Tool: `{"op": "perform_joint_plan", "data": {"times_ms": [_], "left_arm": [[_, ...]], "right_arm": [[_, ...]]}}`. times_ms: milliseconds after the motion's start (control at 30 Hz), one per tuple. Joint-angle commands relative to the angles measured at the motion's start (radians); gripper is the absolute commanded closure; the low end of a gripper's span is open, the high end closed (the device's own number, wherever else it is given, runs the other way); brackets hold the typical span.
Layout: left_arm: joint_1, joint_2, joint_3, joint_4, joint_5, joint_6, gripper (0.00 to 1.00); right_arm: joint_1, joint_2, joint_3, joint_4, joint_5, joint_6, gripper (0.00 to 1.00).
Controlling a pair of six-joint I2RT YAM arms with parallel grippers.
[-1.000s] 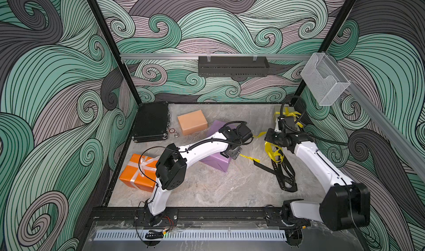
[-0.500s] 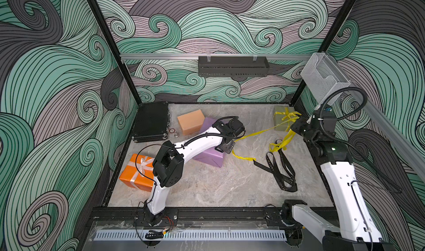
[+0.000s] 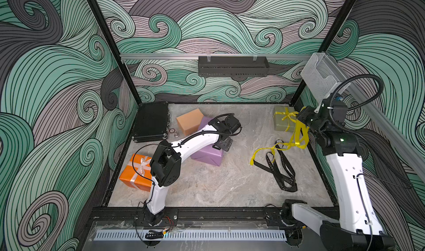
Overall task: Untie the ribbon bows on the gift boxes
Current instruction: Move the gift box to the center of the board.
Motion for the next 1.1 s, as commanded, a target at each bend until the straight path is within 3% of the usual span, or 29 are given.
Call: {"op": "perform_joint_plan", "data": {"times_ms": [0, 233, 433, 500, 567, 767, 1067], "left_arm": [[0.005, -0.021, -0.011, -0.014, 0.052, -0.020, 0.02], [0.039, -0.014, -0.010, -0.014, 0.045, -0.025, 0.02], [0.065, -0.016, -0.019, 0.002, 0.029, -0.020, 0.02], [0.070, -0.015, -0.023, 0.010, 0.037, -0.012, 0.02], [0.073, -0.018, -0.025, 0.015, 0.050, -0.011, 0.01], [0.085, -0.045, -0.031, 0.026, 0.068, -0.015, 0.01], [0.087, -0.172, -0.061, 0.044, 0.125, -0.039, 0.01]], "right_arm": [[0.024, -0.001, -0.112, -0.036, -0.074, -0.004, 1.00], [0.071, 0.010, -0.445, 0.049, -0.061, 0.002, 0.98], [0.069, 0.061, -0.489, 0.050, -0.007, 0.018, 0.40], [0.069, 0.045, -0.486, 0.053, -0.026, 0.018, 0.27], [0.072, 0.009, -0.495, 0.072, -0.039, 0.017, 0.21], [0.098, -0.078, -0.509, 0.136, -0.054, 0.040, 0.19], [0.268, 0.142, -0.227, 0.063, 0.085, -0.056, 0.19]]}}
